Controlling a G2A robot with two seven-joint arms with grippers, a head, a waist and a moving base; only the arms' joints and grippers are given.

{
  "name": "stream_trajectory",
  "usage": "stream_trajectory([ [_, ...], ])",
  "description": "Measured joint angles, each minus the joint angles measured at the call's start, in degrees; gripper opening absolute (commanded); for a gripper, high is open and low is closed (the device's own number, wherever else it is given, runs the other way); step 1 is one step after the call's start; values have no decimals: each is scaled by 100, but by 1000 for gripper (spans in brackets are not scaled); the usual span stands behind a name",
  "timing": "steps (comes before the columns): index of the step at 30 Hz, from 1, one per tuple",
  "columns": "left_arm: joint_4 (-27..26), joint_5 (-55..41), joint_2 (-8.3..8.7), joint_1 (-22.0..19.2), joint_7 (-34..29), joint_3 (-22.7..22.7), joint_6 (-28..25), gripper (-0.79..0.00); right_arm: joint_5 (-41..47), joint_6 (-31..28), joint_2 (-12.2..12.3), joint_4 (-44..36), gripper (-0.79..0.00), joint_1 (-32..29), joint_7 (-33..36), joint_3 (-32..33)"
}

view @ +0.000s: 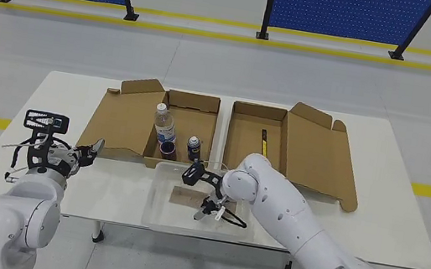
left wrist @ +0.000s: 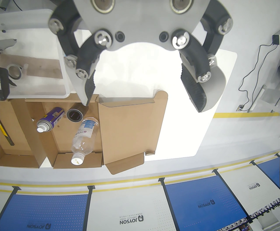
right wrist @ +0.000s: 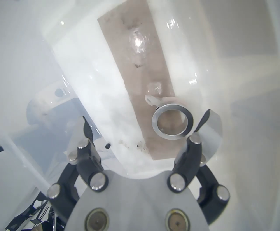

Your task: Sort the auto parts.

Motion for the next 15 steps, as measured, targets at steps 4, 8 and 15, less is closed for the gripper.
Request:
stream_trajectory([
  [4, 0, 0, 0, 0, 0, 0, 0, 0, 111, -126, -27, 45, 0, -44, 52, -28],
  [8, 0, 0, 0, 0, 0, 0, 0, 0, 220, -208, -78, 30, 0, -55, 110, -84],
  [15, 0, 0, 0, 0, 0, 0, 0, 0, 427, -361, -176, -53, 0, -37, 198, -180],
])
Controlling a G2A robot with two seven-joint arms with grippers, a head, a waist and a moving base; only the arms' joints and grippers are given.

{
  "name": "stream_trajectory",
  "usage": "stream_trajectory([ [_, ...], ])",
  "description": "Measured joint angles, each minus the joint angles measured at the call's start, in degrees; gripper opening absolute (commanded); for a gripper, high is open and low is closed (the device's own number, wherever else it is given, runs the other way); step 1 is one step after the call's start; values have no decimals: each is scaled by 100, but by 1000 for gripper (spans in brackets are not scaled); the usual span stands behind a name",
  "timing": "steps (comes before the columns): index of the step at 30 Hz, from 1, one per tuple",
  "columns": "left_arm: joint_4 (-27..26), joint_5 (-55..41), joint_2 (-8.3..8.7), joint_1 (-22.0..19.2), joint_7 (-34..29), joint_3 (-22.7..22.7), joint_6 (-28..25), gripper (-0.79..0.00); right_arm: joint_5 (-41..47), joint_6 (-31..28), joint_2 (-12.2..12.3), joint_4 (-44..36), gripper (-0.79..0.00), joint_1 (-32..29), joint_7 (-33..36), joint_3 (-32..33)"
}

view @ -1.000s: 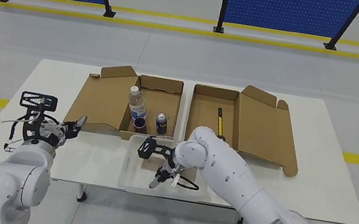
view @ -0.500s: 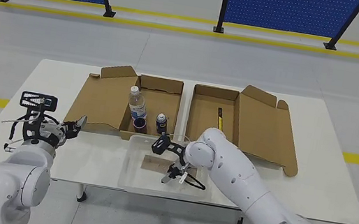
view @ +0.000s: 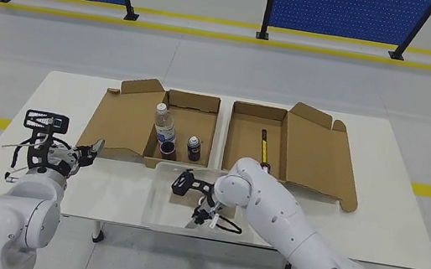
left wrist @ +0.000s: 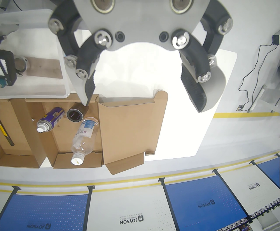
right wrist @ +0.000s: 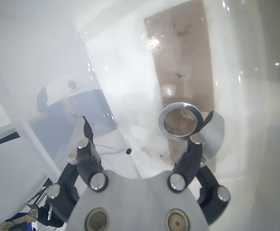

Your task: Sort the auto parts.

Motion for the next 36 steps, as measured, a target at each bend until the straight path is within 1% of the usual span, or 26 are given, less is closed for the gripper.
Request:
stream_trajectory([
  [5, 0, 0, 0, 0, 0, 0, 0, 0, -128, 190, -4, -119, 0, 137, 5, 47],
  [7, 0, 0, 0, 0, 0, 0, 0, 0, -243, 297, 22, -179, -37, 192, 30, 95],
  [10, 0, 0, 0, 0, 0, 0, 0, 0, -380, 411, 64, -236, -68, 238, 143, 152],
  [12, 0, 0, 0, 0, 0, 0, 0, 0, -458, 465, 79, -278, -114, 245, 244, 153],
  [13, 0, 0, 0, 0, 0, 0, 0, 0, -483, 501, 83, -307, -148, 243, 302, 152],
  [14, 0, 0, 0, 0, 0, 0, 0, 0, -494, 524, 85, -327, -206, 241, 342, 150],
  [16, 0, 0, 0, 0, 0, 0, 0, 0, -548, 575, 84, -361, -394, 247, 421, 137],
  [18, 0, 0, 0, 0, 0, 0, 0, 0, -620, 613, 81, -374, -416, 257, 464, 116],
  [24, 0, 0, 0, 0, 0, 0, 0, 0, -701, 643, 46, -297, -416, 277, 507, 68],
  [33, 0, 0, 0, 0, 0, 0, 0, 0, -744, 587, -71, -19, -419, 331, 337, -42],
  [36, 0, 0, 0, 0, 0, 0, 0, 0, -809, 599, -132, 101, -434, 364, 244, -108],
])
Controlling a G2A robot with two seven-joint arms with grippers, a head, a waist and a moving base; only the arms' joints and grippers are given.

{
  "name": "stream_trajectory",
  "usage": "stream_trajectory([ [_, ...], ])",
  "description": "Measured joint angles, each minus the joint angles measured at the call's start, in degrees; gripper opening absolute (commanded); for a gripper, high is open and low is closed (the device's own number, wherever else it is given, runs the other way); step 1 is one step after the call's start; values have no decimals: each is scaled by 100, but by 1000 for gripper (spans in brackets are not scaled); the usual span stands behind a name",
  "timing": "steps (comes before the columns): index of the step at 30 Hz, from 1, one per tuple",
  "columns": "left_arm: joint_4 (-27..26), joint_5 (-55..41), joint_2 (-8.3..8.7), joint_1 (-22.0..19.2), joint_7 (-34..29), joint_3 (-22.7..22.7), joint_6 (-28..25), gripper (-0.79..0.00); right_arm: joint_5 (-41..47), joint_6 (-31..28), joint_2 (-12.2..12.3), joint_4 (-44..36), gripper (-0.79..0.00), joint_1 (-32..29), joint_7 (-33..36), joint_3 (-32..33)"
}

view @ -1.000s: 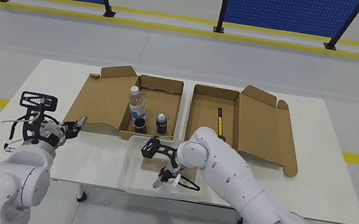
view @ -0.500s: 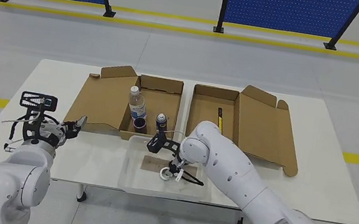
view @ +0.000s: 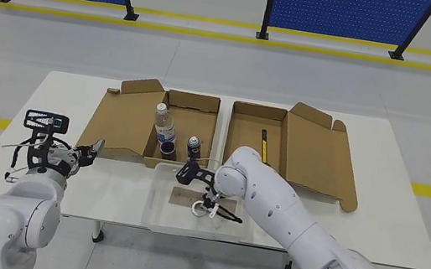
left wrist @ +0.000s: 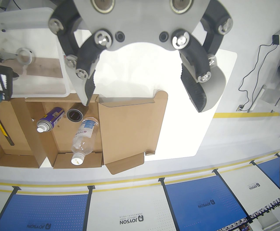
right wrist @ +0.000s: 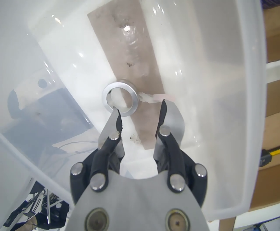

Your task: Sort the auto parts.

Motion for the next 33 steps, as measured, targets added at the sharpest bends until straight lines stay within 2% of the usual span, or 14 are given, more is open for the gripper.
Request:
stream_trajectory([
  [6, 0, 0, 0, 0, 0, 0, 0, 0, -87, 4, -140, 244, -483, 49, -174, -138],
  [13, 0, 0, 0, 0, 0, 0, 0, 0, -82, -63, -327, 507, -480, 98, -240, -288],
  [23, 0, 0, 0, 0, 0, 0, 0, 0, -91, -138, -537, 900, -545, 180, -334, -398],
  [28, 0, 0, 0, 0, 0, 0, 0, 0, -128, -100, -622, 1024, -622, 201, -349, -432],
  [33, 0, 0, 0, 0, 0, 0, 0, 0, -150, -90, -682, 1136, -656, 196, -381, -445],
])
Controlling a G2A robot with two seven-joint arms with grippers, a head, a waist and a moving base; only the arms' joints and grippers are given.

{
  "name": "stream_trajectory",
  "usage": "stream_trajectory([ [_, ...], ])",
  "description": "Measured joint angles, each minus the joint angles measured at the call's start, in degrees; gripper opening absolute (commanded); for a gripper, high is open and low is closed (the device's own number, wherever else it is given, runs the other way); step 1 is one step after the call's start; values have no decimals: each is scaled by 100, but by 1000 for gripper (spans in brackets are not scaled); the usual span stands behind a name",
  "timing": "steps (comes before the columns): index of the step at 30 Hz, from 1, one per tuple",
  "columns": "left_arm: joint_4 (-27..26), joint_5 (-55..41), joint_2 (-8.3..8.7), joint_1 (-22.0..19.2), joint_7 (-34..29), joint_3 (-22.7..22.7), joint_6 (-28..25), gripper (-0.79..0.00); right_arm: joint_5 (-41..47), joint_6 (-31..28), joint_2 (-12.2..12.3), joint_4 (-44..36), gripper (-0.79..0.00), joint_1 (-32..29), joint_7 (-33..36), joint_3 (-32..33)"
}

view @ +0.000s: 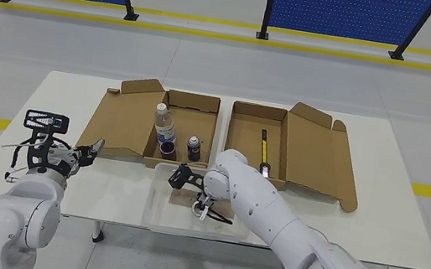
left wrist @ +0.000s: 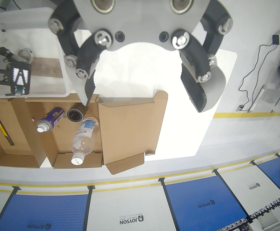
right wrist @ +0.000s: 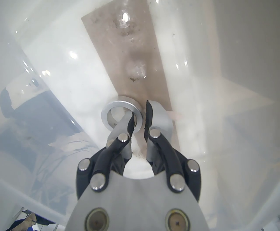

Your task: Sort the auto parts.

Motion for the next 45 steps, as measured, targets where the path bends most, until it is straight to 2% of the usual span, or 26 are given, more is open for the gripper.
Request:
stream_trajectory([
  [1, 0, 0, 0, 0, 0, 0, 0, 0, -8, -4, -14, 29, -674, -4, -10, -4],
  [2, 0, 0, 0, 0, 0, 0, 0, 0, -14, -8, -24, 54, -785, -7, -17, -7],
  [12, 0, 0, 0, 0, 0, 0, 0, 0, -12, -32, -110, 195, -785, 15, -148, 41],
  [18, 0, 0, 0, 0, 0, 0, 0, 0, 42, 23, -19, -56, -785, 98, -315, 287],
  [23, 0, 0, 0, 0, 0, 0, 0, 0, 121, 155, 239, -680, -785, 42, -366, 739],
  [27, 0, 0, 0, 0, 0, 0, 0, 0, -63, 318, 566, -1451, -785, -276, -517, 1228],
  [30, 0, 0, 0, 0, 0, 0, 0, 0, 101, 198, 853, -2116, -785, -782, -914, 1813],
  [34, 0, 0, 0, 0, 0, 0, 0, 0, 608, -305, 1218, -3019, -785, -1711, -1486, 2746],
  [40, 0, 0, 0, 0, 0, 0, 0, 0, 1587, -936, 1452, -3564, -785, -2652, -1871, 3492],
  [45, 0, 0, 0, 0, 0, 0, 0, 0, 1754, -997, 1509, -3628, -785, -2836, -1948, 3561],
])
